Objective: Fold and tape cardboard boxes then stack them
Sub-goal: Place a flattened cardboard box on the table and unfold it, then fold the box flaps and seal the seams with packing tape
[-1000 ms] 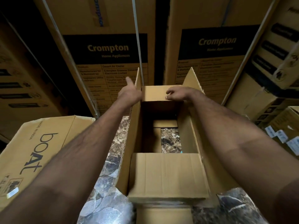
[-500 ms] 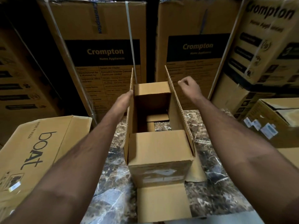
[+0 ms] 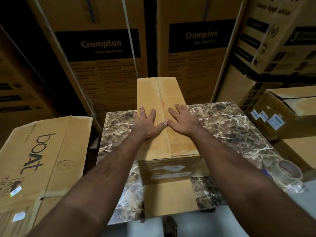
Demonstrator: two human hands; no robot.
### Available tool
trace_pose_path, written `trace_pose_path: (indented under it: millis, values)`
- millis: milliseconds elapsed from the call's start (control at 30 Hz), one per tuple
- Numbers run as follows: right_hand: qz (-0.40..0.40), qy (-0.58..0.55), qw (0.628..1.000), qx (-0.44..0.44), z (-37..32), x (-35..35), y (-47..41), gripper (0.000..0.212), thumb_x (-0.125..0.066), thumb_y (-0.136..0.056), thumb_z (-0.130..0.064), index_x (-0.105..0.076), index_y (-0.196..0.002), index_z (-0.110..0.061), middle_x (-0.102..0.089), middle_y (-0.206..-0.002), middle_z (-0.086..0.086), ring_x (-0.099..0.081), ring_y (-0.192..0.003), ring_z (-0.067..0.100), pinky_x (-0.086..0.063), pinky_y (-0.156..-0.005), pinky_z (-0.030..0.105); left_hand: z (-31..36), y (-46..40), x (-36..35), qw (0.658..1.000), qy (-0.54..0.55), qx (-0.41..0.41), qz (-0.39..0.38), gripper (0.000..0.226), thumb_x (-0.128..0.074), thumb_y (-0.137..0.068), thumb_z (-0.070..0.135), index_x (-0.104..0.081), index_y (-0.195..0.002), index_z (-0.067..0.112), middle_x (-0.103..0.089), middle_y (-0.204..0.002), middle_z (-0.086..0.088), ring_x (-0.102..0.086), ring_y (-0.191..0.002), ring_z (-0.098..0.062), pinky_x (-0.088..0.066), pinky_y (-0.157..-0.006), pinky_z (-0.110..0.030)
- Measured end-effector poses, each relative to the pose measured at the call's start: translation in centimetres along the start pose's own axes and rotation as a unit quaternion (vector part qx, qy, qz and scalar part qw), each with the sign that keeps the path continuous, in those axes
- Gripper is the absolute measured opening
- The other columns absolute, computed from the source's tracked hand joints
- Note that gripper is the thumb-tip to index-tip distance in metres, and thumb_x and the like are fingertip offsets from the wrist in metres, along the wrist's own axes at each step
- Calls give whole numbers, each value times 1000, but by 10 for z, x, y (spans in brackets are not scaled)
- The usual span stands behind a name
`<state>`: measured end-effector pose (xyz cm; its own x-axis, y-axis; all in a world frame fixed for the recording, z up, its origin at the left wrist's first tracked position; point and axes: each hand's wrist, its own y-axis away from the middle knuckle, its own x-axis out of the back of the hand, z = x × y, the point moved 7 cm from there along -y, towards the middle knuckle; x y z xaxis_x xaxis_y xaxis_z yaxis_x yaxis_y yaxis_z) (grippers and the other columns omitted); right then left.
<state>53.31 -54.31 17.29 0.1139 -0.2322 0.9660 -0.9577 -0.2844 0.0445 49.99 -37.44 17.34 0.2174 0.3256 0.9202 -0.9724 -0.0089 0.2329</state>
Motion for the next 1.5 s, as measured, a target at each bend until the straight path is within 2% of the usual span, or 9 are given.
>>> trace_pose_path:
  millis: [133,267,400,500,667,833,967,1200,1500]
  values:
    - [7,89,996,17,4,4,-8,70,-32,-99,-65,-18,-160,-33,-7,-169,4,-3,-155,29,-31,-116,55,14,0,-4,994,-81,23,63,89,-18,-88,83,1,-159,33,13,-166,-12,10,-150,-44,-28,-111,-69]
    - [-24,107,994,7,13,-7,-8,70,-28,-99,-66,-15,-160,-34,-4,-170,4,-2,-155,28,-22,-119,56,23,2,-16,992,-110,20,66,83,-16,-93,78,-3,-160,30,9,-166,-16,6,-150,-46,-22,-113,-66]
    - [22,96,995,-8,1,-7,0,60,-28,-102,-60,-28,-157,-34,-19,-166,9,-15,-153,28,-17,-120,57,15,7,-12,994,-72,-23,82,79,-20,-95,74,-12,-160,29,2,-166,-19,4,-151,-44,-9,-118,-65]
    - [84,58,995,0,-13,1,17,52,-35,-104,-53,-45,-148,-28,-38,-156,12,-30,-144,29,-26,-115,53,13,19,0,988,-62,-63,127,62,-30,-99,61,-35,-151,27,-19,-164,-16,-7,-152,-37,-2,-117,-66]
    - [111,21,993,17,-13,10,55,46,-42,-103,-48,-55,-138,-22,-49,-144,11,-41,-135,28,-34,-108,50,30,56,3,979,-11,-108,172,38,-37,-102,41,-58,-128,22,-55,-138,-6,-41,-135,-25,-22,-116,-60]
    - [150,-3,988,18,-19,9,101,39,-44,-102,-40,-58,-133,-21,-54,-135,8,-47,-127,28,-41,-105,50,47,96,3,974,-60,-131,177,47,-37,-104,43,-53,-141,19,-43,-153,-10,-23,-148,-32,-12,-120,-53]
    - [170,-22,984,-39,7,13,143,40,-42,-100,-37,-55,-135,-20,-53,-136,9,-47,-127,29,-44,-102,53,102,123,-4,947,-98,-238,190,49,-41,-102,41,-49,-144,18,-43,-153,-11,-24,-147,-32,-14,-121,-52]
    - [144,-17,972,-182,125,-16,220,42,-51,-98,-31,-52,-137,-16,-55,-133,14,-50,-124,33,-45,-102,50,192,147,-91,916,-83,-380,100,44,-49,-98,34,-56,-137,16,-57,-138,-11,-38,-138,-31,-27,-116,-44]
    - [74,-41,952,-295,283,-42,279,45,-53,-97,-29,-46,-139,-12,-52,-137,16,-47,-128,34,-41,-105,48,298,116,-195,927,-64,-362,-66,53,-36,-85,34,-65,-121,6,-68,-119,-17,-62,-110,-33,-49,-93,-39]
